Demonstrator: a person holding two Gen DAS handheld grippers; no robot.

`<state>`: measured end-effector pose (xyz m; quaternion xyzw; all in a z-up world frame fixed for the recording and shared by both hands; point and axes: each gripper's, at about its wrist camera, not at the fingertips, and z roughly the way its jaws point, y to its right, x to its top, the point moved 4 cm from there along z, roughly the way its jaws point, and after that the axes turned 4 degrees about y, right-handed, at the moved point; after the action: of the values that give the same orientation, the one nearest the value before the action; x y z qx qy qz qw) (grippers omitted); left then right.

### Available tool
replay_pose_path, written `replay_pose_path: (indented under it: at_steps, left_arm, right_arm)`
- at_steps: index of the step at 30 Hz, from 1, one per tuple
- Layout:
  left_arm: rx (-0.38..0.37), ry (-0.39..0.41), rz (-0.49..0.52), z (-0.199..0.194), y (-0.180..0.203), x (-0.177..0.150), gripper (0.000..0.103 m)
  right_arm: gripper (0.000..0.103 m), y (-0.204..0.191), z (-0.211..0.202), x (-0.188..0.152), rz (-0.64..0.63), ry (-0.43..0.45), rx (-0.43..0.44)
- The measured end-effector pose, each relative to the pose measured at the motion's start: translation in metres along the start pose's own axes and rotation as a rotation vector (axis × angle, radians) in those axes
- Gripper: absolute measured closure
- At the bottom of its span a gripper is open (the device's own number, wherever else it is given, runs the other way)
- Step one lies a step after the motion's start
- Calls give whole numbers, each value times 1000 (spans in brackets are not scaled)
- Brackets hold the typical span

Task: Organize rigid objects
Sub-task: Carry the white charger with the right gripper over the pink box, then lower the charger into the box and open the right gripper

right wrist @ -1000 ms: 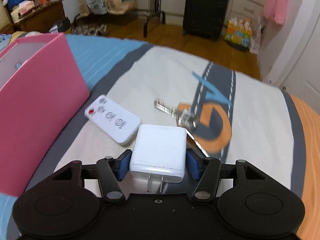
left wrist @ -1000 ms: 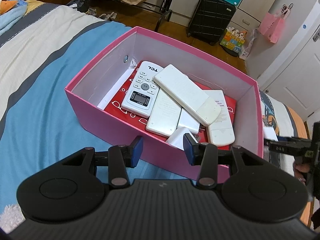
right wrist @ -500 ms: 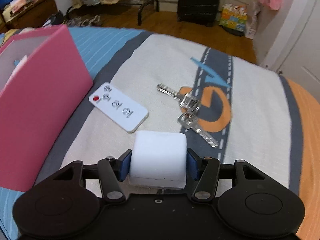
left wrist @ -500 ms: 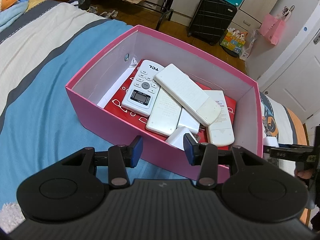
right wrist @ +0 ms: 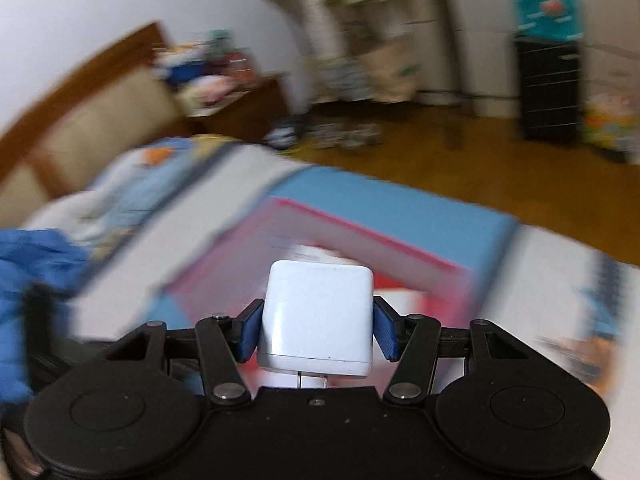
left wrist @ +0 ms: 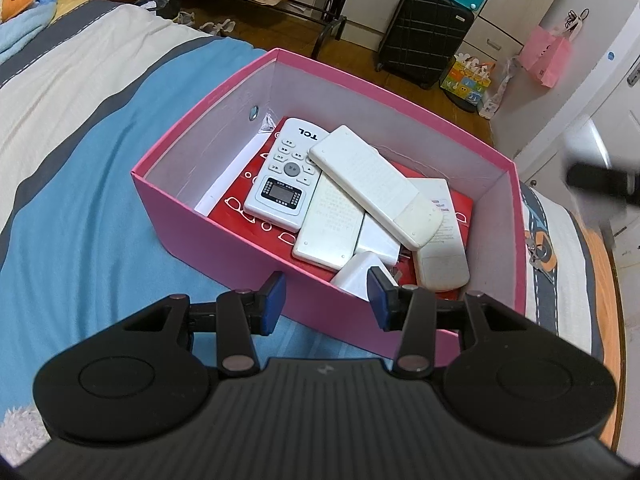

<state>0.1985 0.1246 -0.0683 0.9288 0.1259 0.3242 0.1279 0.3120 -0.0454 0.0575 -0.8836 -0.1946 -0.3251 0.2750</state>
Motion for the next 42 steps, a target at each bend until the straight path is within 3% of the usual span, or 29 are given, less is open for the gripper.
replay_pose_path:
  at_steps: [3,10,16,24,27,30,36,42]
  left_arm:
    - [-4,1,0,0,0,0,60]
    - [-32,-7,-16,2,-5,1,60]
    - [-45,-8,-21,3,-7,1,60]
    - [-51,-8,-25,5,-8,1,60]
    - [-51,-7,-20,4,-8,1,60]
    - [-53,-8,-21,5,-8,1,60]
    - [-51,-14,-27,3,-8,2,60]
    - [-44,-16,-31,4,-8,3,60]
  right_arm:
    - [42,-28,45,13,-9,-94,82]
    - [42,-38,147,2,-3,-340,80]
    - [42,-31,181,-15,-3,-417,45]
    - [41,-36,205,-21,-124,-452,-51]
    - [41,-34,203,-20,-156,-441,-117]
    - [41,-32,184,-13,-135,-390,-124]
    - [41,-32,113,8,-88,-260,-96]
    - [41,-26,33,4,-75,-142,-100]
